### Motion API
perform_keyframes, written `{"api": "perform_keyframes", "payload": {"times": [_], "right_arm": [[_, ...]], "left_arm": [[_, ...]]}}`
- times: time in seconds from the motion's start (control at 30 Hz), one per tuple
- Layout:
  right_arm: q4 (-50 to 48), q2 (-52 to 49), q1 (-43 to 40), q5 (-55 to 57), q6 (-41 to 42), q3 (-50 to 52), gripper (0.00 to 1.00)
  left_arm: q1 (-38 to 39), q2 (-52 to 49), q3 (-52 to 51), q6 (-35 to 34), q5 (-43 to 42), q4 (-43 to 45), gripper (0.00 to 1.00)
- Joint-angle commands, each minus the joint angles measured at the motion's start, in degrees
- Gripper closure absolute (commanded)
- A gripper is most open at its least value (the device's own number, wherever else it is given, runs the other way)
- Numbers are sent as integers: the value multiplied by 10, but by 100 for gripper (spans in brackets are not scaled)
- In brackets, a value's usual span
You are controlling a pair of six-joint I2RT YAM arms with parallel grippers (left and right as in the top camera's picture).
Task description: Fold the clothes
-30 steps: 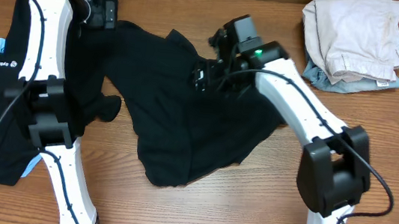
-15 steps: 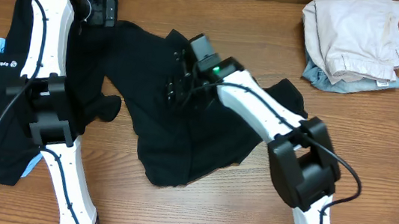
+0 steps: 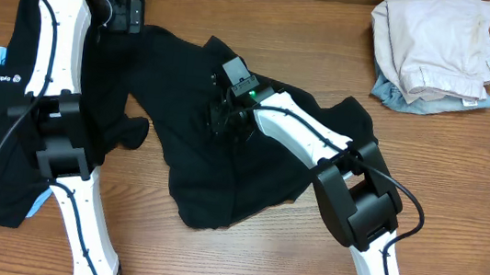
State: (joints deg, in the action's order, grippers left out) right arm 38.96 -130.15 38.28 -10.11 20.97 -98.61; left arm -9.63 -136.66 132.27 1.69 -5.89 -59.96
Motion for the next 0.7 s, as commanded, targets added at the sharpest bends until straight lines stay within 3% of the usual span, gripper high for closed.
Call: {"api": "perform_keyframes", "payload": {"times": [0.0,0.17,0.37,0.67], "right_arm": [[-2,-7,3,-32,7,2,60],[13,2,9,-75,7,-3,96],[136,75,-7,-73,-18,-24,96],[322,285,-67,-40,-47,-25,96]], "left_arm": [[-2,3,10,9,3,-1,0],[-2,3,10,9,3,-3,0],[-2,3,10,9,3,-29,0],[-2,3,10,9,-25,-111,3]]}}
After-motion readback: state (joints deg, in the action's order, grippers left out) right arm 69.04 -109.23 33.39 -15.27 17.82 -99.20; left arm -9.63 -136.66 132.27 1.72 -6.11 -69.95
